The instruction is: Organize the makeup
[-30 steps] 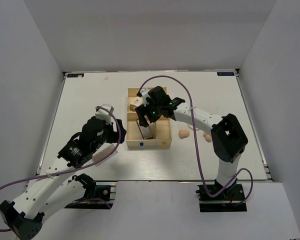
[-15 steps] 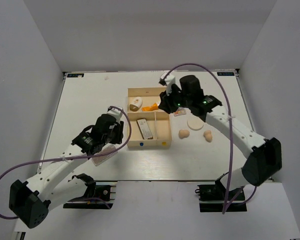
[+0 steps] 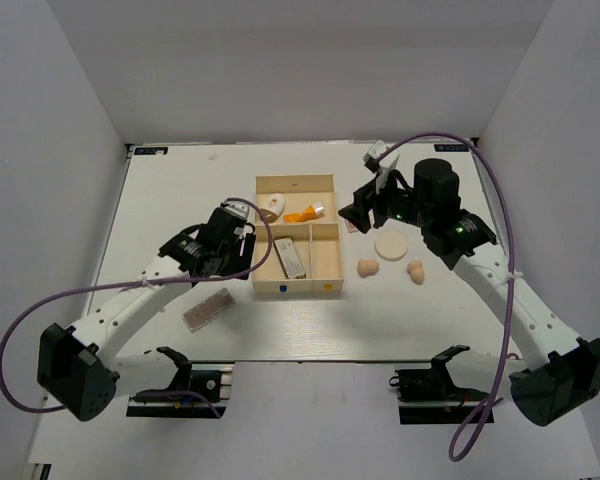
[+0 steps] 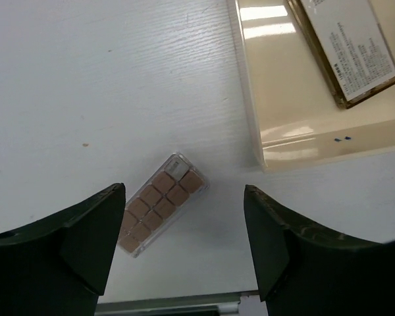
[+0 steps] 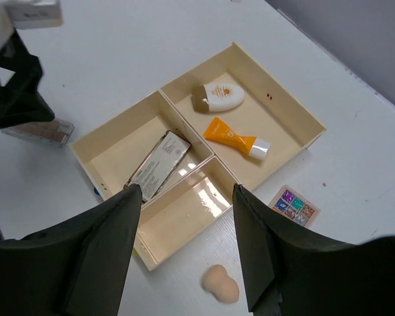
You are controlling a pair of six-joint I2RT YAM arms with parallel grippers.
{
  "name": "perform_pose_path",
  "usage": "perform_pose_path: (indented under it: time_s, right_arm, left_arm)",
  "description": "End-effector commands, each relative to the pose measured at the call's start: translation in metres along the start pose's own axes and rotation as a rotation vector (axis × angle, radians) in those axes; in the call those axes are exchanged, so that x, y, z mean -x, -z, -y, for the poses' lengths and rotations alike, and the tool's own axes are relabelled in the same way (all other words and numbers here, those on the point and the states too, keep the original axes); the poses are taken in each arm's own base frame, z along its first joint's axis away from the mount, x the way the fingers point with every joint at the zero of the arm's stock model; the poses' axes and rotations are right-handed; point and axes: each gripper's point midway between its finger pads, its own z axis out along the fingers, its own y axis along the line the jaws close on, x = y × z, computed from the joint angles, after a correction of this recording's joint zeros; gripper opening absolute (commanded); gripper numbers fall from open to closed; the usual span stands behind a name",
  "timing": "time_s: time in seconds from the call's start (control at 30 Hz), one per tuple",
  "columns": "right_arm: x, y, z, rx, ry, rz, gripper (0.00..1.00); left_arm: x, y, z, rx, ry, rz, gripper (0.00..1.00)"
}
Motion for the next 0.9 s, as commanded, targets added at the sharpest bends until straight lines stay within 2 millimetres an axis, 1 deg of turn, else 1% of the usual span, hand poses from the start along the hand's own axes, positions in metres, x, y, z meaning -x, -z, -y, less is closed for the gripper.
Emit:
perform_pose_path:
  time_s: [0.0, 0.03, 0.07, 0.1, 0.13, 0.17, 0.23, 0.27, 0.33, 0.37, 0.47, 0.5, 0.57, 0.63, 0.7, 0.73, 0.77, 0.8, 0.87]
  right_arm:
    - [0.029, 0.016, -0.007, 0.025, 0.026, 0.11, 0.64]
    - [0.03, 0.018, -0.009, 0.032, 0.025, 0.115, 0.64]
    - [0.035, 0.025, -0.011, 0.03, 0.032, 0.134, 0.64]
    - [0.036, 0.028, -0.011, 0.029, 0.032, 0.14, 0.64]
    - [0.036, 0.031, -0.011, 0.024, 0.034, 0.145, 0.64]
    - [0.041, 0.038, -0.012, 0.017, 0.045, 0.165, 0.64]
    - [0.037, 0.043, -0.012, 0.006, 0.045, 0.168, 0.65]
    - [0.041, 0.049, -0.013, 0.0, 0.055, 0.186, 0.65]
    - [0.04, 0.054, -0.015, -0.002, 0.06, 0.196, 0.65]
    - [0.04, 0.058, -0.017, -0.005, 0.065, 0.205, 0.65]
    - [0.041, 0.066, -0.021, -0.005, 0.07, 0.221, 0.65]
    - [0.041, 0.067, -0.022, -0.004, 0.07, 0.226, 0.65]
    - [0.041, 0.071, -0.023, -0.011, 0.075, 0.235, 0.65]
    - [0.042, 0.072, -0.024, -0.009, 0.072, 0.238, 0.65]
    - [0.042, 0.074, -0.023, -0.014, 0.074, 0.243, 0.65]
    - [0.043, 0.074, -0.024, -0.011, 0.073, 0.243, 0.66]
    - [0.042, 0.075, -0.023, -0.015, 0.069, 0.243, 0.66]
    - [0.042, 0.076, -0.024, -0.016, 0.069, 0.245, 0.66]
    - [0.042, 0.076, -0.025, -0.016, 0.068, 0.248, 0.66]
  left_arm:
    - [-0.009, 0.005, -0.012, 0.076, -0.038, -0.128, 0.84]
    - [-0.002, 0.007, -0.008, 0.064, -0.039, -0.129, 0.87]
    - [-0.009, 0.005, -0.004, 0.046, -0.06, -0.181, 0.89]
    - [-0.009, 0.006, 0.0, 0.022, -0.069, -0.193, 0.92]
    - [-0.003, 0.009, 0.004, 0.0, -0.07, -0.194, 0.94]
    - [-0.009, 0.009, 0.009, -0.022, -0.074, -0.235, 0.95]
    - [-0.006, 0.011, 0.011, -0.024, -0.066, -0.255, 0.96]
    - [-0.011, 0.011, 0.01, -0.007, -0.049, -0.288, 0.97]
    - [-0.019, 0.008, 0.005, 0.046, -0.029, -0.348, 0.98]
    - [-0.027, 0.01, 0.003, 0.076, 0.004, -0.391, 0.98]
    - [-0.046, 0.009, 0.008, 0.088, 0.077, -0.458, 0.98]
    - [-0.05, 0.013, 0.014, 0.057, 0.112, -0.463, 0.98]
    - [-0.052, 0.016, 0.015, 0.071, 0.189, -0.454, 0.98]
    - [-0.047, 0.025, 0.013, 0.07, 0.241, -0.406, 0.98]
    - [-0.045, 0.027, 0.015, 0.072, 0.329, -0.366, 0.98]
    - [-0.041, 0.031, 0.017, 0.064, 0.399, -0.338, 0.98]
    - [-0.041, 0.03, 0.018, 0.065, 0.43, -0.324, 0.98]
    - [-0.047, 0.028, 0.017, 0.073, 0.455, -0.32, 0.98]
    - [-0.045, 0.026, 0.012, 0.094, 0.504, -0.272, 0.98]
